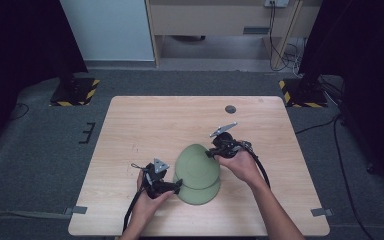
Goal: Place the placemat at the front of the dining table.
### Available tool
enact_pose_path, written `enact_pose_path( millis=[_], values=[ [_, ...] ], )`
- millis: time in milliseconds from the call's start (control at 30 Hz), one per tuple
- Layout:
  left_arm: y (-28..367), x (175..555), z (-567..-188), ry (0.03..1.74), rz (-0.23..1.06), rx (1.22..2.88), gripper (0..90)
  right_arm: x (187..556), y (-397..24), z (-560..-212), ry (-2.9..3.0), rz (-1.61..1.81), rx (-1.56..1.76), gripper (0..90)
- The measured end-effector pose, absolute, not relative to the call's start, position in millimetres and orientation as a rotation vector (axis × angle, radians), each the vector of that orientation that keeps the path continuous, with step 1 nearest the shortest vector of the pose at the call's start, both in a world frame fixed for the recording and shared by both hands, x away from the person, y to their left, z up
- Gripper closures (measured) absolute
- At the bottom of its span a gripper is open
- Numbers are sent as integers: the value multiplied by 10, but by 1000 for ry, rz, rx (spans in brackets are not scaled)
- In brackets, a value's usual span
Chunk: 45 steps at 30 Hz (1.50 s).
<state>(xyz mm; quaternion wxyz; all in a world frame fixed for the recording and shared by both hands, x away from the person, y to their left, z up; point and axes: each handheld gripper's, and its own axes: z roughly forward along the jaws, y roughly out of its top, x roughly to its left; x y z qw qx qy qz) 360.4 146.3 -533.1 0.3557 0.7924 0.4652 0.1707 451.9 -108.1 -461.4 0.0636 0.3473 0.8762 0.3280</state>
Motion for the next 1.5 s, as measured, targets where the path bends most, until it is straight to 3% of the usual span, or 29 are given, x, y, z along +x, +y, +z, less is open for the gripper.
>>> enact_pose_path(
  millis=[567, 900, 1500],
  values=[
    [1672, 3618, -5222, 1225, 469, 1981, 19, 4510, -1221, -4368, 2601, 1095, 1049, 857],
    [2067, 3712, -5194, 1338, 524, 1918, 20, 4511, -1290, -4097, 2552, 1180, 1055, 858],
    [2263, 3788, -5337, 1456, 569, 1939, 20, 4654, -1450, -3947, 2438, 1274, 1135, 858]
  ],
)
